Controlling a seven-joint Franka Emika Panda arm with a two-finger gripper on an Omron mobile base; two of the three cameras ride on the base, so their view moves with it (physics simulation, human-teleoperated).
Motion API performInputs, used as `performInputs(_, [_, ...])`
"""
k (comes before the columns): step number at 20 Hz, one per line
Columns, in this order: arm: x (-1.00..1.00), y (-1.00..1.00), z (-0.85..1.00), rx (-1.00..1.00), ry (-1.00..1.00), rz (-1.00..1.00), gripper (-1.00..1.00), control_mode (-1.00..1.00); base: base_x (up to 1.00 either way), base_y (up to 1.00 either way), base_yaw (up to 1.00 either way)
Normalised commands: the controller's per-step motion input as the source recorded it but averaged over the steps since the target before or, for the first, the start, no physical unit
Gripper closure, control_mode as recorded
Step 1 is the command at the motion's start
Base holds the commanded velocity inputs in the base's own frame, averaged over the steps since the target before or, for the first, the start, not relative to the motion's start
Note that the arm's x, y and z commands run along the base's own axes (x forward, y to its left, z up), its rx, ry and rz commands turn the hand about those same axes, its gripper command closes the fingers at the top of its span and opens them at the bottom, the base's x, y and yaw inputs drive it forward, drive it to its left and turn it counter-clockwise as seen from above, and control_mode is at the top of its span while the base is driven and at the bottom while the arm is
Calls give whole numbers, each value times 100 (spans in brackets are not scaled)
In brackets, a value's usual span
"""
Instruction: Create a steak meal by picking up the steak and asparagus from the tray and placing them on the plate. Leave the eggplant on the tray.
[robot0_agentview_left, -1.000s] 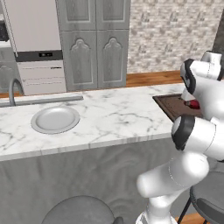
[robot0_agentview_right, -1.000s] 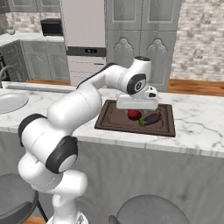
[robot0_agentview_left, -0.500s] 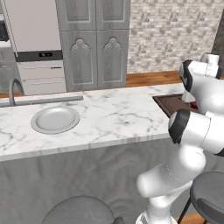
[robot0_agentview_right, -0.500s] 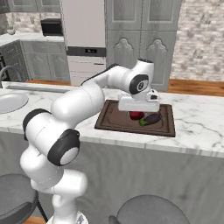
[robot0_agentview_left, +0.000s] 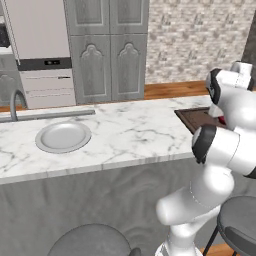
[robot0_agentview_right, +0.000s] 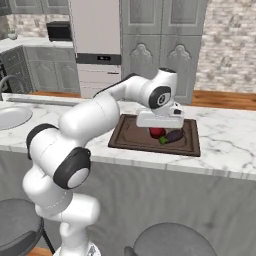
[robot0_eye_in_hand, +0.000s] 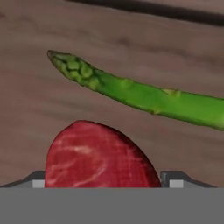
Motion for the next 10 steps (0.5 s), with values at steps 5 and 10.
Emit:
performInputs(5, [-7,28,21,0,-7,3,100,-100,0,0,0])
performInputs(10, [-13,49,58,-3,-3,5,100,-100,0,0,0])
